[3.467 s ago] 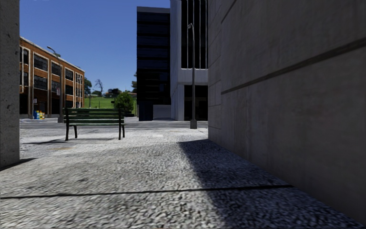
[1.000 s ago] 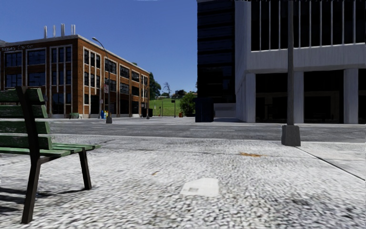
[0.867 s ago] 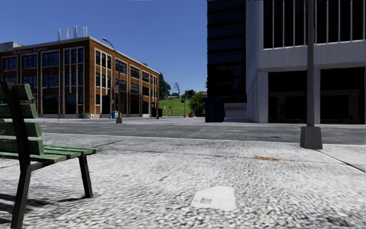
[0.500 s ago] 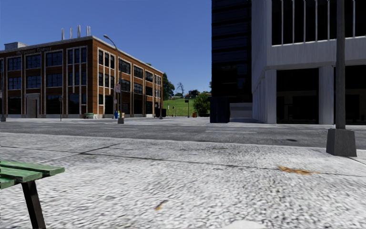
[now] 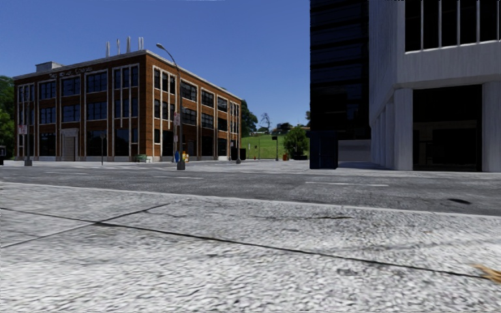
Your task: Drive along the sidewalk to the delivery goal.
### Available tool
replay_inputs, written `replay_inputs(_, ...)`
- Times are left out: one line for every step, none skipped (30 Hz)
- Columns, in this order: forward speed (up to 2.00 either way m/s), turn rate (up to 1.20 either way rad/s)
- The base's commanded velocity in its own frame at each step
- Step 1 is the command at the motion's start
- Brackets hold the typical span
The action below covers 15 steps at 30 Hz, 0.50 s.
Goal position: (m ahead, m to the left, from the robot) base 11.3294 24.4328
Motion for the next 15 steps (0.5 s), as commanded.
replay_inputs(1.77,0.49)
replay_inputs(1.77,0.51)
replay_inputs(1.77,0.52)
replay_inputs(1.77,0.52)
replay_inputs(1.77,0.52)
replay_inputs(1.77,0.53)
replay_inputs(1.77,0.53)
replay_inputs(1.77,0.53)
replay_inputs(1.77,0.54)
replay_inputs(1.77,0.55)
replay_inputs(1.77,0.55)
replay_inputs(1.77,0.55)
replay_inputs(1.77,0.55)
replay_inputs(1.77,0.55)
replay_inputs(1.77,0.55)
